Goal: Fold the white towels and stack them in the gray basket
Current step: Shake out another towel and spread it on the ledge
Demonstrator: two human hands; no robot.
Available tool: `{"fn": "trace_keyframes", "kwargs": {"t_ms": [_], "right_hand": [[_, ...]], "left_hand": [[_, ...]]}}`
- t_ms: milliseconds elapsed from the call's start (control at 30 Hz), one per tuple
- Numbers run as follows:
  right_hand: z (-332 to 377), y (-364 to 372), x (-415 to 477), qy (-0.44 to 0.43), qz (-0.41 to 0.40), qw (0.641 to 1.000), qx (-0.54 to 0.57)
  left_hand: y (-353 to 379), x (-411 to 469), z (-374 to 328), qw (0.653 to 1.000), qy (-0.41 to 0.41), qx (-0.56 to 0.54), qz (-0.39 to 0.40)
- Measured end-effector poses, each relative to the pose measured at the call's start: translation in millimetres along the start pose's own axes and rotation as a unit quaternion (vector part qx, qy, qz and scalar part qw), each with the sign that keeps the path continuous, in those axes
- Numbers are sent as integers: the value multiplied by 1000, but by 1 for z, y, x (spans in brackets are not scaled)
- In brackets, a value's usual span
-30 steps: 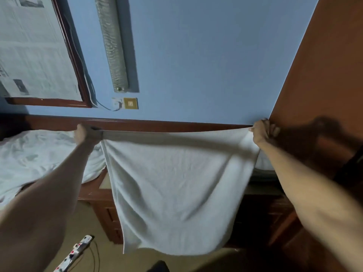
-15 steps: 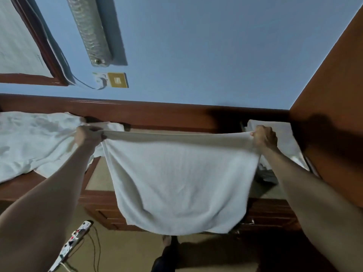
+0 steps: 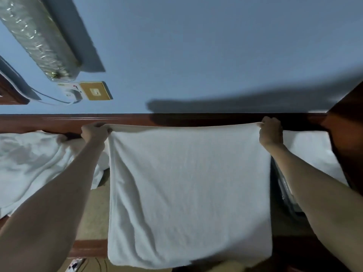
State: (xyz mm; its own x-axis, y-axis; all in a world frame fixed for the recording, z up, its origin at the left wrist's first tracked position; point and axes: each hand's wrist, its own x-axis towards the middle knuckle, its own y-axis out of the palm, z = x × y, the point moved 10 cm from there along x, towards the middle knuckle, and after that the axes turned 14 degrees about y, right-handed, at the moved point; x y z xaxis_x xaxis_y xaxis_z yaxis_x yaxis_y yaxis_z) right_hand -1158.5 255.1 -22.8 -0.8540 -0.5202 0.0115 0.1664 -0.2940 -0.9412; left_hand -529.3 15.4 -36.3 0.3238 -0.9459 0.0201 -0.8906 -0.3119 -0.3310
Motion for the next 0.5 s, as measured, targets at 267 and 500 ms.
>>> {"fn": "trace_keyframes", "kwargs": {"t_ms": [267,500], "right_hand": [[12,71,37,-15,26,1000,-1],[13,148,60,-29,18,999,-24]], "left_hand": [[73,38,75,998,-52,-11,41],[122,66,170,995,-98,-26,23]]}}
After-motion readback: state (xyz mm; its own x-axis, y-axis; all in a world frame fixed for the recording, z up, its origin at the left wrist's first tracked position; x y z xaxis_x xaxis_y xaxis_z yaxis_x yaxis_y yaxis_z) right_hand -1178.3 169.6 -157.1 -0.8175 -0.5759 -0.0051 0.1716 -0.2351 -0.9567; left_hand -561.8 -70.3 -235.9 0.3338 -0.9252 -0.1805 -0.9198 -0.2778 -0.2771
